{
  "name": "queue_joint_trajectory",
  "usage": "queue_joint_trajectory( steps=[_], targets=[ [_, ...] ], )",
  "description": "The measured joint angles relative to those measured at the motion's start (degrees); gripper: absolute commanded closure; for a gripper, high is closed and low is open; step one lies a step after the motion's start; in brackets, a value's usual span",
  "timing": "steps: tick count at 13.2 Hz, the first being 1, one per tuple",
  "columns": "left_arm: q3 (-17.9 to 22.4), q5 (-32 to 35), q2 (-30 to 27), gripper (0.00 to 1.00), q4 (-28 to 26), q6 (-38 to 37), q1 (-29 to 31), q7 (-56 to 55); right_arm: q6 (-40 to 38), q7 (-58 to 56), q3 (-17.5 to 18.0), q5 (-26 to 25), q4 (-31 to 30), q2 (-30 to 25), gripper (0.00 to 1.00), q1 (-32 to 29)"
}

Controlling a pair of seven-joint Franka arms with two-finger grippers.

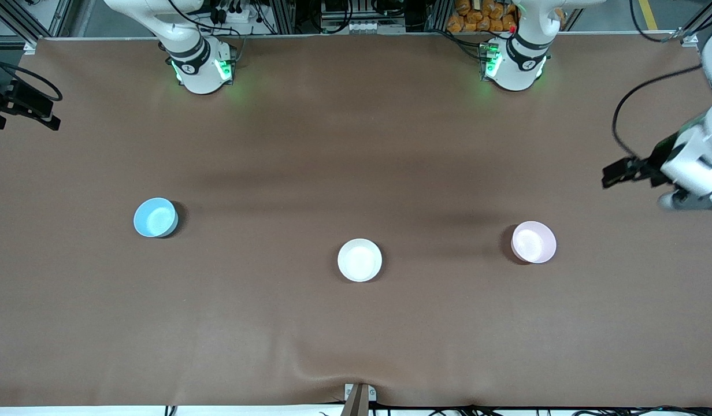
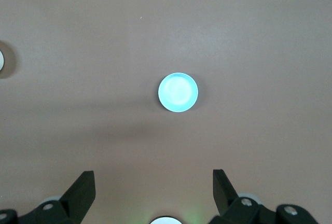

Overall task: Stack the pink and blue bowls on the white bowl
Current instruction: 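Lower the left gripper onto the pink bowl rim and grasp it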

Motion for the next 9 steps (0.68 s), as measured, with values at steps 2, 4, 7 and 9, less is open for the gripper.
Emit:
queue_joint_trajectory(
  steps=[2, 4, 7, 9],
  targets=[
    [0.07, 0.0, 2.57, 0.0, -3.51, 7.35, 0.36, 0.0, 0.08, 0.0, 0.0, 0.0, -0.01, 0.0, 0.0, 0.0],
    [0.07, 0.0, 6.74, 0.0, -4.81, 13.38, 0.49, 0.0, 0.1, 0.0, 0.01, 0.0, -0.05, 0.01, 0.0, 0.0],
    [0.07, 0.0, 13.74, 0.0, -5.05, 20.35, 0.54, 0.0, 0.1, 0.0, 0.01, 0.0, -0.08, 0.01, 0.0, 0.0],
    [0.07, 0.0, 17.57, 0.12, -5.01, 22.87, 0.76, -0.05, 0.1, 0.0, 0.0, 0.0, -0.1, 0.01, 0.0, 0.0]
  ],
)
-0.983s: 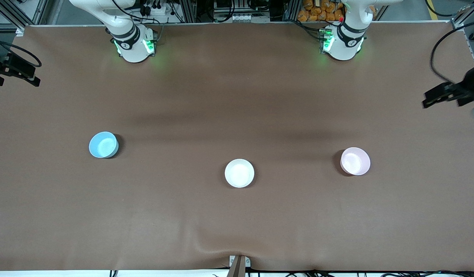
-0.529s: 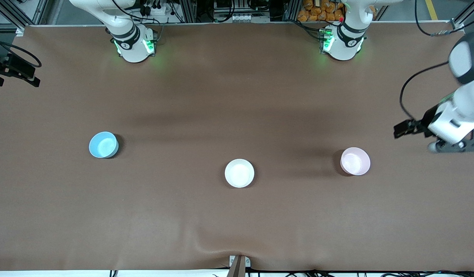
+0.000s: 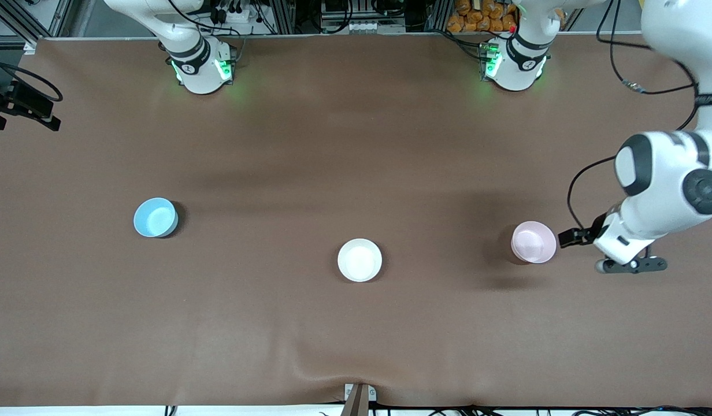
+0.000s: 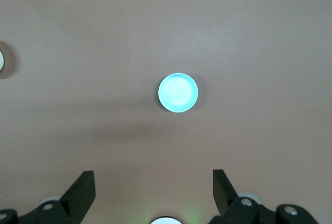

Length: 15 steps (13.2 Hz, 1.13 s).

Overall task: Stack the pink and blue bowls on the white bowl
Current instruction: 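Lower the left gripper onto the pink bowl rim and grasp it, then carry the pink bowl with the left gripper over the white bowl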

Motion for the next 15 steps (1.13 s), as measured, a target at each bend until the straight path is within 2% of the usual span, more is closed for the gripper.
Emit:
queue_joint_trajectory(
  steps=[2, 9, 10, 11, 15],
  targets=[
    [0.0, 0.0, 2.85, 0.24, 0.06, 1.37, 0.21, -0.01, 0.0, 0.0, 0.0, 0.0, -0.02, 0.0, 0.0, 0.0],
    [-0.25, 0.0, 8.23, 0.53, -0.4, 1.52, -0.19, -0.07, 0.0, 0.0, 0.0, 0.0, -0.07, 0.0, 0.0, 0.0],
    [-0.23, 0.0, 8.42, 0.68, -0.87, 1.52, -0.06, -0.1, 0.0, 0.0, 0.0, 0.0, -0.08, 0.0, 0.0, 0.0],
    [-0.19, 0.0, 8.48, 1.0, -1.39, 1.52, 0.07, -0.1, 0.0, 0.0, 0.0, 0.0, -0.08, 0.0, 0.0, 0.0],
    [-0.34, -0.01, 8.43, 1.0, -2.57, 1.5, -0.21, -0.1, 0.01, 0.0, 0.0, 0.0, -0.08, 0.0, 0.0, 0.0]
  ],
)
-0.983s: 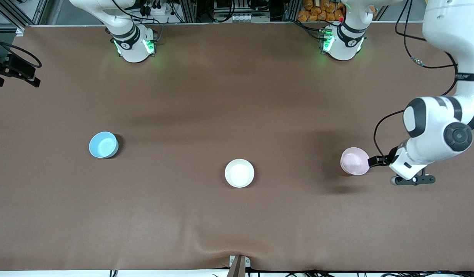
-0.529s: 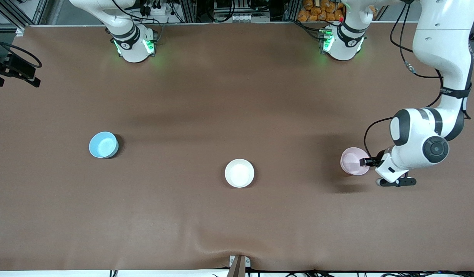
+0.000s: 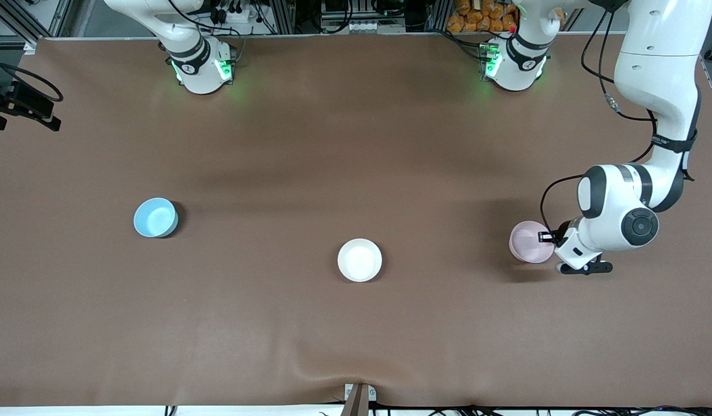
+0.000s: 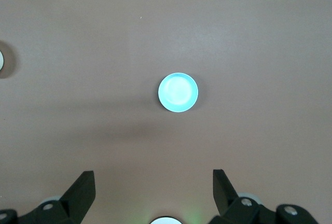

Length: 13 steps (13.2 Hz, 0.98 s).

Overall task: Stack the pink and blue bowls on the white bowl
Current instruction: 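Carry the pink bowl with the left gripper over the white bowl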

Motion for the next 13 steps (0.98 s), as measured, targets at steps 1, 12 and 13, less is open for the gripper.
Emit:
queue_joint_trajectory(
  steps=[1, 12, 13],
  targets=[
    [-0.39, -0.08, -0.53, 1.0, 0.03, -0.13, 0.02, 0.0, 0.0, 0.0, 0.0, 0.0, 0.0, 0.0, 0.0, 0.0],
    [-22.07, -0.11, -7.05, 1.0, 7.58, -4.1, -5.45, -32.7, 0.29, 0.0, -0.02, 0.0, 0.01, 0.0, 0.0, 0.0],
    [-22.12, -0.11, -6.3, 1.0, 8.53, -4.1, -7.61, -35.09, 0.34, 0.0, -0.01, 0.0, 0.04, 0.0, 0.0, 0.0]
  ],
)
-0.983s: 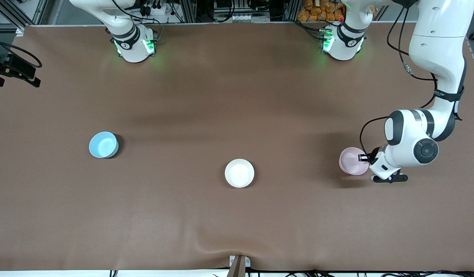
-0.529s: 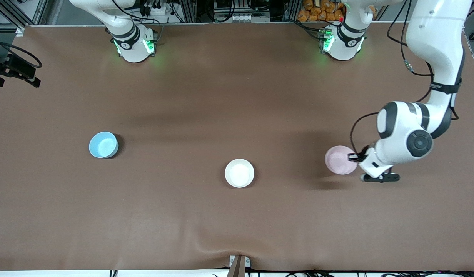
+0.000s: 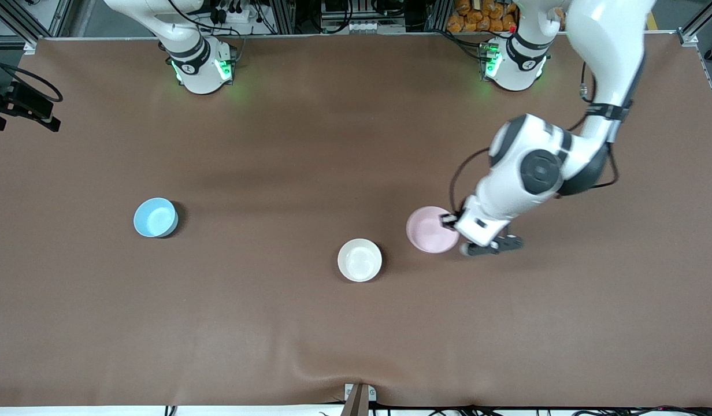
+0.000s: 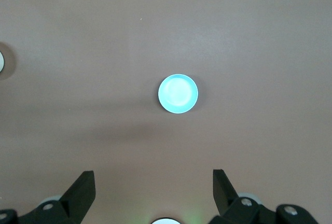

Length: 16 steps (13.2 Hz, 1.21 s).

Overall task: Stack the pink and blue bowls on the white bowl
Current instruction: 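Carry the pink bowl with the left gripper over the white bowl, then lower the pink bowl into the white bowl and open the left gripper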

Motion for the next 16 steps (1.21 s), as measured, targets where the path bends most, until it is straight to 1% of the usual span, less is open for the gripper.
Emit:
queue_joint_trajectory(
  steps=[1, 3, 5, 7, 9, 12, 16],
  targets=[
    [-0.01, 0.0, 1.27, 1.0, 1.24, 0.01, -2.08, -2.55, 0.06, 0.0, 0.0, 0.0, 0.03, -0.01, 0.0, 0.0],
    [0.1, 0.0, 5.53, 1.0, 5.05, 0.36, -5.66, -8.37, 0.08, 0.0, -0.02, 0.0, 0.05, -0.01, 0.0, -0.01],
    [0.31, 0.0, 10.72, 1.0, 10.28, 0.62, -8.06, -13.28, 0.16, 0.0, -0.05, 0.0, 0.06, -0.01, 0.0, -0.04],
    [0.72, 0.0, 14.41, 1.0, 14.16, 1.23, -9.82, -16.38, 0.22, 0.0, -0.09, -0.05, 0.07, -0.01, 0.0, -0.13],
    [1.01, 0.0, 16.56, 1.0, 15.58, 3.52, -10.93, -18.69, 0.23, 0.0, -0.2, -0.23, 0.06, 0.03, 0.0, -0.33],
    [1.97, 0.0, 18.31, 1.0, 16.03, 6.37, -12.33, -20.67, 0.23, -0.23, -0.89, -0.34, -0.22, 1.05, 0.0, -1.46],
    [4.63, 0.0, 19.71, 1.0, 16.12, 9.55, -13.62, -20.75, 2.02, -1.05, -1.13, -0.24, -1.02, 5.92, 0.0, -4.84]
  ],
)
